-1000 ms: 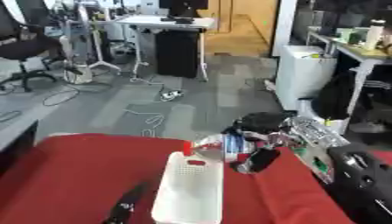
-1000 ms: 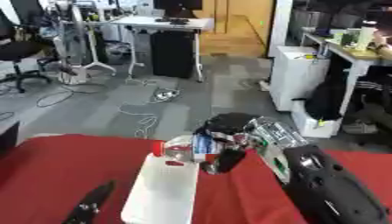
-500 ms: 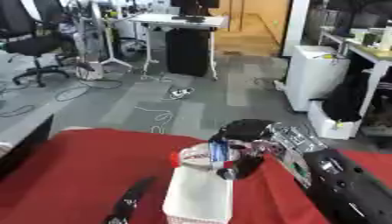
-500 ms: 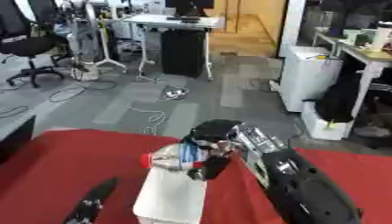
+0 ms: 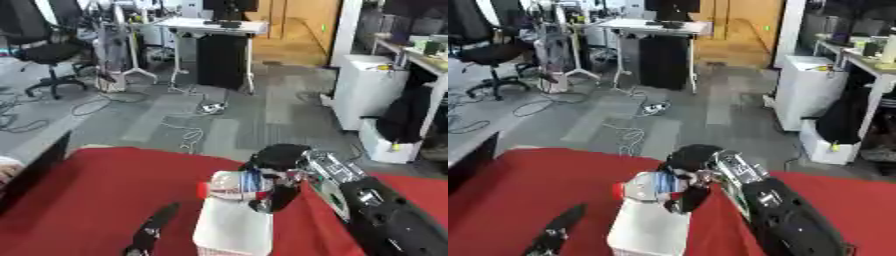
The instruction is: Pick up objects on the table and place them in the box.
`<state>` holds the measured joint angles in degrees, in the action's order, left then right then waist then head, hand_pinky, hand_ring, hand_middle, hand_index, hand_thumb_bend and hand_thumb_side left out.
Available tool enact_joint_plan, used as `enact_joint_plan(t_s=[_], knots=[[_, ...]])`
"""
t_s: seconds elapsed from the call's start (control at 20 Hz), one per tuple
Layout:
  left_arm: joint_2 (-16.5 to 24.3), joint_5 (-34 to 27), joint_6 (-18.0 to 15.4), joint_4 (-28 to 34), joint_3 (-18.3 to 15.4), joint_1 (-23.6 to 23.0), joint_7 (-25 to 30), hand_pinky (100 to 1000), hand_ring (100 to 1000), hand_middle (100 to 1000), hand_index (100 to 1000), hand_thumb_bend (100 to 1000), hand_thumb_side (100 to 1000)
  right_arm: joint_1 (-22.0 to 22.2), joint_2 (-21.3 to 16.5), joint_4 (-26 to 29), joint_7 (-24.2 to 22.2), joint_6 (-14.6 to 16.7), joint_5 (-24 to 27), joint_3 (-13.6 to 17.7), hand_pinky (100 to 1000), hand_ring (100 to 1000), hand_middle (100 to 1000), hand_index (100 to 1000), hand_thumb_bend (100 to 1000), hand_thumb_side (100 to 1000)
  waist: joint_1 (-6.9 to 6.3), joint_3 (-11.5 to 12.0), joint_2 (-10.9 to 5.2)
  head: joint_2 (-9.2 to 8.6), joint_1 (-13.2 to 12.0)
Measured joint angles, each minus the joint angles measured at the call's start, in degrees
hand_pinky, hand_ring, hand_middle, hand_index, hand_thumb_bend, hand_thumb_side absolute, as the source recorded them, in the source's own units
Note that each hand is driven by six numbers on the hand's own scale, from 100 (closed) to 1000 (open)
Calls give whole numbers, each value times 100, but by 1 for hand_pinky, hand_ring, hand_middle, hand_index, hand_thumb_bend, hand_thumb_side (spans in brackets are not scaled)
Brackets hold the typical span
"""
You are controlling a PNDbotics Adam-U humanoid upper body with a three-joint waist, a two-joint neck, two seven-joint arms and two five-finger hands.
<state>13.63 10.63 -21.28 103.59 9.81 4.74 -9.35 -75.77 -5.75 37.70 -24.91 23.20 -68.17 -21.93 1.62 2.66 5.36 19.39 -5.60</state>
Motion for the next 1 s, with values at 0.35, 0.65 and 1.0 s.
enact_joint_plan(t_s=[0.35,0.65,1.0], knots=[[-4,-27,3,0,30,49,40,1000,978,916,969,584,864,0,79,-4,157,78,-237,9,100,256,316,509,134,559,-28,129,28,-95,-1],[-6,-54,-3,0,38,71,51,1000,978,916,970,583,865,0,78,0,354,176,-479,12,431,616,609,756,132,637,-44,167,61,-144,-93],[-6,-56,-3,0,38,71,51,1000,978,916,970,584,865,1,75,34,574,352,-749,-7,709,877,908,976,137,744,-56,168,63,-146,-147]])
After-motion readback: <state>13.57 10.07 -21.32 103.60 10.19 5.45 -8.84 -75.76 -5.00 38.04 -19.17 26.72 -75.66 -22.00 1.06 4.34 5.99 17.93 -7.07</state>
